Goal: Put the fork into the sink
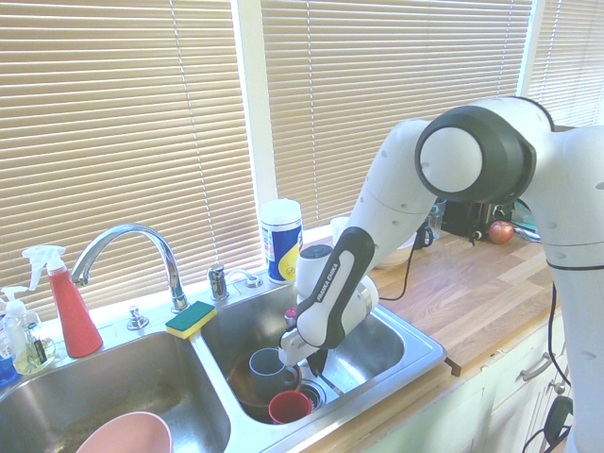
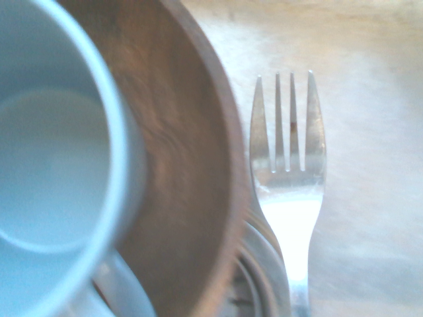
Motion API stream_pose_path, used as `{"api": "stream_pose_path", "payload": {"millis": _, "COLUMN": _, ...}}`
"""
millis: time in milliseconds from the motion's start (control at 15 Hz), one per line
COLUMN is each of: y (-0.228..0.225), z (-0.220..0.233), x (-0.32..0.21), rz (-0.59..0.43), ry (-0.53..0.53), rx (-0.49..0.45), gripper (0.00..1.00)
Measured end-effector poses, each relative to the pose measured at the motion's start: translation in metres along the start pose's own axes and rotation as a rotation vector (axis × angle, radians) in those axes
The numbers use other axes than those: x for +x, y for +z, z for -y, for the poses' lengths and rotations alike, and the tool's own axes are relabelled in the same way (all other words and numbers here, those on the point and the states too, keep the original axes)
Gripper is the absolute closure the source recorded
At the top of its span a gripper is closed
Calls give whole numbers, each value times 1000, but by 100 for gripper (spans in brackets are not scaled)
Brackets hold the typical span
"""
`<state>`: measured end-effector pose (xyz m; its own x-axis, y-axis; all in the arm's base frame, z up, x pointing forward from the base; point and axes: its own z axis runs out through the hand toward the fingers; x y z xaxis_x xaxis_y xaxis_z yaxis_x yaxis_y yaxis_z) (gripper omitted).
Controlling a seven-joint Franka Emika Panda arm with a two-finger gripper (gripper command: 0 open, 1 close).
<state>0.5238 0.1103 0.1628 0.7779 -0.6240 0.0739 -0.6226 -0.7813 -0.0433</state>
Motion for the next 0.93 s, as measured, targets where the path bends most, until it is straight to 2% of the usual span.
{"api": "stream_pose_path", "payload": {"millis": 333, "y": 21, "z": 4, "x": -11, "rz": 6, "ry": -12, "rx": -12, "gripper": 0}}
{"api": "stream_pose_path", "payload": {"millis": 600, "y": 14, "z": 6, "x": 3, "rz": -23, "ry": -6, "rx": -7, "gripper": 0}}
{"api": "stream_pose_path", "payload": {"millis": 733, "y": -9, "z": 12, "x": 6, "rz": -43, "ry": -32, "rx": -17, "gripper": 0}}
{"api": "stream_pose_path", "payload": {"millis": 933, "y": -99, "z": 21, "x": 10, "rz": -75, "ry": -80, "rx": -57, "gripper": 0}}
